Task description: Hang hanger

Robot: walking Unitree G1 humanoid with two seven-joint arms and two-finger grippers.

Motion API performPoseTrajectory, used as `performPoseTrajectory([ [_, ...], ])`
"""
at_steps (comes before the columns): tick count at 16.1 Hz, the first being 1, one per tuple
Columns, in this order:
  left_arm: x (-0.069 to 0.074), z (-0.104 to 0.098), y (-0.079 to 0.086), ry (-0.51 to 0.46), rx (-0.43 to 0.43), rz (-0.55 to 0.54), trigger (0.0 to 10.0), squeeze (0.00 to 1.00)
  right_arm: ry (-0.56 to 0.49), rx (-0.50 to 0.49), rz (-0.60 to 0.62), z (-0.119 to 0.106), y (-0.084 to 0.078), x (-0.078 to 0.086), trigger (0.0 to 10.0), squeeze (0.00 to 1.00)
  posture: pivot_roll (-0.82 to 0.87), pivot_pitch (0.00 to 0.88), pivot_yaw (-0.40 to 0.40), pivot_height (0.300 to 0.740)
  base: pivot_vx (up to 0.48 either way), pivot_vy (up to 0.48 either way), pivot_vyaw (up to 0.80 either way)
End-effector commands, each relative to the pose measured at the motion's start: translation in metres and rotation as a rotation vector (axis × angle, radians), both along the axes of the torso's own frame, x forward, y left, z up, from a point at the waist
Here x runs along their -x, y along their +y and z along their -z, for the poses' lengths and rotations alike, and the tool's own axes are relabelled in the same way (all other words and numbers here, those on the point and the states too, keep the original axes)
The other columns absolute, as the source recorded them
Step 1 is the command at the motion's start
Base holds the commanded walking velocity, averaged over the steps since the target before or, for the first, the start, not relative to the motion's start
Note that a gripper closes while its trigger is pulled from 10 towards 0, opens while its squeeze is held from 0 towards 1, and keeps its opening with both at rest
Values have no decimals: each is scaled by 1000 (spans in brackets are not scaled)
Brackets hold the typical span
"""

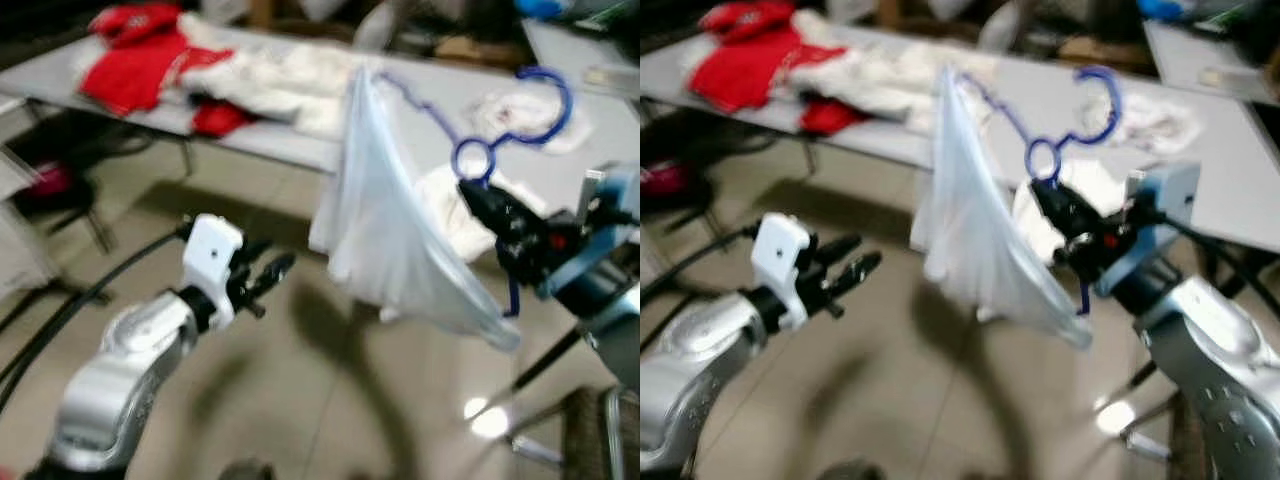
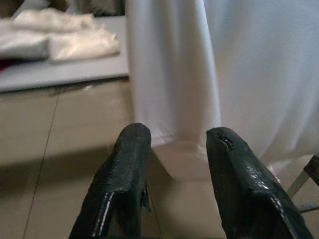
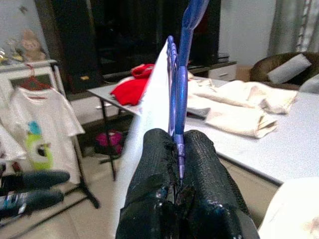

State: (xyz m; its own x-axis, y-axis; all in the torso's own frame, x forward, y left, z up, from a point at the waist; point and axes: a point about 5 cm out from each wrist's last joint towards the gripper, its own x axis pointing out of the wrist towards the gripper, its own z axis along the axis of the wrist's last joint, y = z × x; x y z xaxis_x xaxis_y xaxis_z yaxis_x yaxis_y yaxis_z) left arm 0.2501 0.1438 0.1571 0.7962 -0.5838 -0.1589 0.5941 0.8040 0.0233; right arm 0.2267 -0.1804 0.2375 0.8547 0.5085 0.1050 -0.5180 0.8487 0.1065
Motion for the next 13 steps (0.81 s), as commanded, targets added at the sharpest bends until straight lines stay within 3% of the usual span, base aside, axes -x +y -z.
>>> performPoseTrajectory([
  [1,-4,-7,-1,-28,-4,-11,10000,0,-29,0,27,-5,0,-2,10000,0,-133,49,-5,740,0,0,0],
  [3,-8,-6,1,-18,22,-60,10000,0,45,-1,173,11,-4,-13,10000,0,-133,49,-6,740,0,0,0],
  [4,-10,-5,0,-21,20,-86,10000,0,144,5,299,29,-11,-23,10000,0,-132,48,-8,740,0,0,0],
  [10,-16,-2,-3,-15,48,-135,10000,0,188,67,328,47,-4,-25,10000,0,-130,47,-15,740,0,0,0],
  [11,-14,-2,-4,-18,52,-121,10000,0,193,130,310,53,-1,-25,10000,0,-131,48,-13,740,0,0,0],
  [13,-14,0,1,-16,31,-139,10000,0,194,121,287,54,3,-24,10000,0,-130,50,-13,740,0,0,800],
])
